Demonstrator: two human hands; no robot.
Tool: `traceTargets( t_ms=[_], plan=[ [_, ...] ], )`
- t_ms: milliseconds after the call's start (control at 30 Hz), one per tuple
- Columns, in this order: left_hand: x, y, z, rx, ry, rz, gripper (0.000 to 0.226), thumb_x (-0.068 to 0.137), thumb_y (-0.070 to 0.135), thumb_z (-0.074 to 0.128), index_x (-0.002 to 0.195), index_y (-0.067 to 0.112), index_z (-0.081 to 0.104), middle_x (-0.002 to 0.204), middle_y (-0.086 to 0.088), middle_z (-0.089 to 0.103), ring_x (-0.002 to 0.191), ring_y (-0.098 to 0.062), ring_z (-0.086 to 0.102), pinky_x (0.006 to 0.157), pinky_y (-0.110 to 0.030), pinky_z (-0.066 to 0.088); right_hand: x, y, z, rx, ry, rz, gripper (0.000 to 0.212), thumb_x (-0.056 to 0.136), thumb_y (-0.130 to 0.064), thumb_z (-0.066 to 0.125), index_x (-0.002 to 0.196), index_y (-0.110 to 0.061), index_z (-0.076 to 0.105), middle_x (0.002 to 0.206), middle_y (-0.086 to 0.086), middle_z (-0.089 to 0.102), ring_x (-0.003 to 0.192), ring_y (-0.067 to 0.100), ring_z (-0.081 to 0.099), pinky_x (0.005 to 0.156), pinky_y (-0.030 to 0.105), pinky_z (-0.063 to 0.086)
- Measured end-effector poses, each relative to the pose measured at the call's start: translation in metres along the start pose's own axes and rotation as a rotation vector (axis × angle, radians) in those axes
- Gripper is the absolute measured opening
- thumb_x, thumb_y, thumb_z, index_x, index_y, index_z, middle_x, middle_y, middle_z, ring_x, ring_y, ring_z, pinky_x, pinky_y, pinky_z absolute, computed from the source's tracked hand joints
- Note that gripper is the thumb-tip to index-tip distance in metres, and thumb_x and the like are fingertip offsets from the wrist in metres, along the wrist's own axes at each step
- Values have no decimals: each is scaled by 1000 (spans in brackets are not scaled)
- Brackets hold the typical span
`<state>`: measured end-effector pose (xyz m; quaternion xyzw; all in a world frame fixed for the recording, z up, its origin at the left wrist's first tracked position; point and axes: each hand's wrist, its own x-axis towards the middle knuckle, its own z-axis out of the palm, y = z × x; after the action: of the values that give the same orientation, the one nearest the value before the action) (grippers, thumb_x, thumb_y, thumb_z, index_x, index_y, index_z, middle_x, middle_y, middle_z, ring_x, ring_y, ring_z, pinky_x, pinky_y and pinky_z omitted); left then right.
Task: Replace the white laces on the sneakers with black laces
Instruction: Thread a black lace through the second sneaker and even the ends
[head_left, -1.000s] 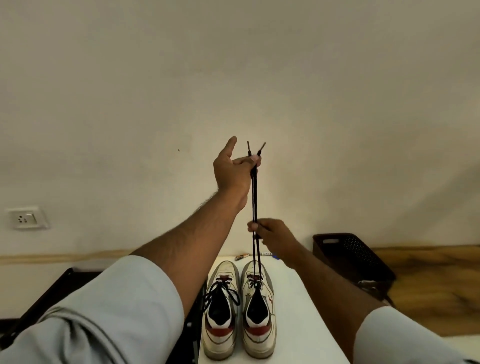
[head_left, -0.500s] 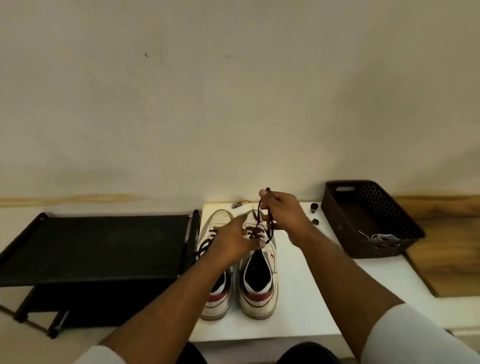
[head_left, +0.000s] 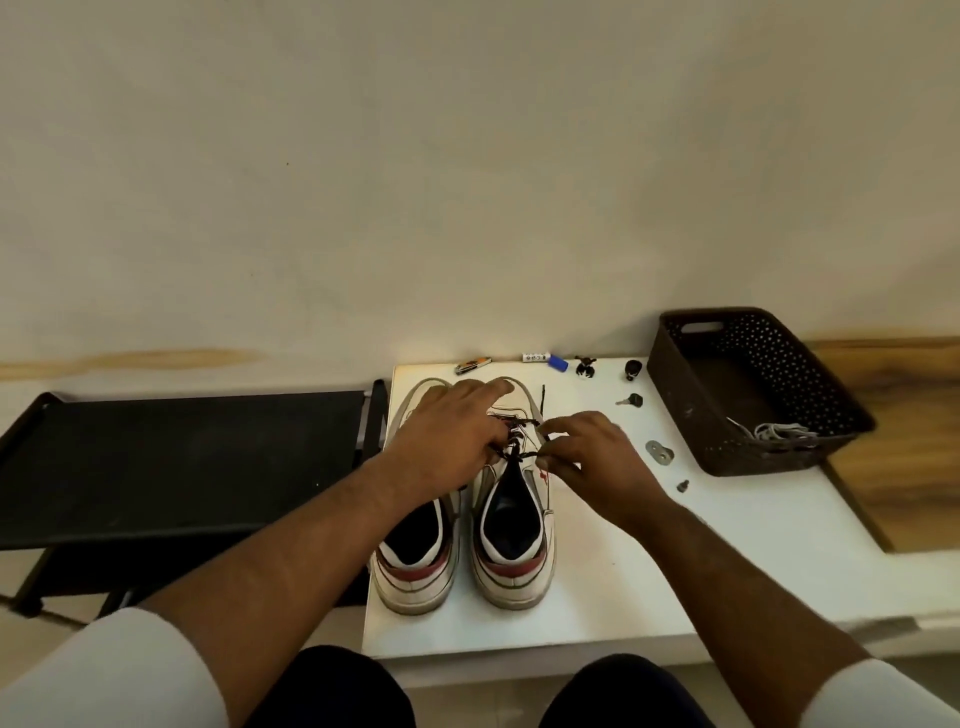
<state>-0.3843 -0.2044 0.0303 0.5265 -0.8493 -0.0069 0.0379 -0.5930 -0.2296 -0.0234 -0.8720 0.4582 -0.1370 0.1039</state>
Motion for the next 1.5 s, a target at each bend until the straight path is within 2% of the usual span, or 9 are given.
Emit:
traceTargets(
  t_ms=[67, 200, 333, 567, 1000, 1100, 1200, 1400, 1500],
  plan=[
    [-3, -5, -9, 28, -76, -25, 24, 91, 38, 57, 109, 29, 71, 156, 6, 28, 144, -19, 21, 117, -40, 15, 2, 1, -12, 140, -78, 108, 13, 90, -34, 64, 93, -27, 75, 132, -17, 53, 129, 7, 35, 99, 35, 27],
    [-8, -8, -24, -295, -146, -133, 15, 89, 33, 63, 83, 21, 69, 149, 7, 42, 146, -12, 19, 118, -37, 0, -2, -21, -33, 1141, -31, 341, 23, 88, -11, 63, 68, -15, 71, 119, -2, 68, 113, 12, 59, 92, 30, 40],
    [-19, -6, -15, -988, -33, -352, 19, 82, 30, 70, 69, 16, 70, 96, -6, 72, 103, -25, 64, 103, -49, 43, -6, -44, -16, 1443, 68, 307, 13, 92, -20, 55, 88, -11, 64, 110, 16, 70, 113, 32, 61, 98, 45, 38],
    [-20, 14, 3, -1756, 245, -572, 23, 93, 9, 53, 73, 8, 64, 77, -14, 70, 82, -25, 69, 92, -36, 49, -3, -60, 0, 1729, 256, 387, 26, 86, -8, 57, 108, 2, 65, 101, 21, 70, 98, 30, 68, 92, 34, 52],
    [-4, 48, 27, -1900, 367, -707, 32, 72, 12, 73, 100, -3, 71, 89, -15, 73, 87, -23, 68, 87, -32, 55, -6, -38, -14, 1521, 282, 477, 14, 86, -2, 64, 86, -9, 76, 70, 11, 69, 60, 15, 57, 60, 20, 51],
    [-7, 55, 32, -1828, 378, -651, 18, 87, 0, 63, 102, 4, 71, 97, -12, 74, 98, -22, 69, 92, -27, 52, -13, -35, -18, 1528, 184, 421, 18, 92, -2, 56, 100, -4, 72, 76, 7, 71, 66, 14, 62, 64, 19, 51],
    [-10, 56, 31, -1716, 411, -580, 18, 89, -6, 58, 101, 4, 68, 90, -14, 74, 81, -18, 69, 78, -22, 56, -16, -35, -23, 1395, 142, 362, 25, 90, 7, 54, 105, -5, 69, 81, 5, 74, 68, 9, 67, 69, 19, 53],
    [-10, 53, 29, -1733, 474, -661, 34, 85, -9, 64, 90, 14, 39, 74, -17, 67, 62, -28, 65, 69, -41, 59, -19, -31, -28, 1374, 175, 342, 35, 82, 9, 64, 94, -13, 40, 75, 17, 73, 66, 25, 69, 75, 30, 56],
    [-10, 51, 32, -1695, 446, -581, 32, 89, -7, 59, 86, 14, 35, 67, -12, 69, 64, -29, 64, 64, -35, 56, -17, -30, -33, 1285, 62, 299, 42, 80, 7, 67, 112, -15, 52, 75, 14, 73, 72, 24, 70, 79, 26, 54]
  ],
)
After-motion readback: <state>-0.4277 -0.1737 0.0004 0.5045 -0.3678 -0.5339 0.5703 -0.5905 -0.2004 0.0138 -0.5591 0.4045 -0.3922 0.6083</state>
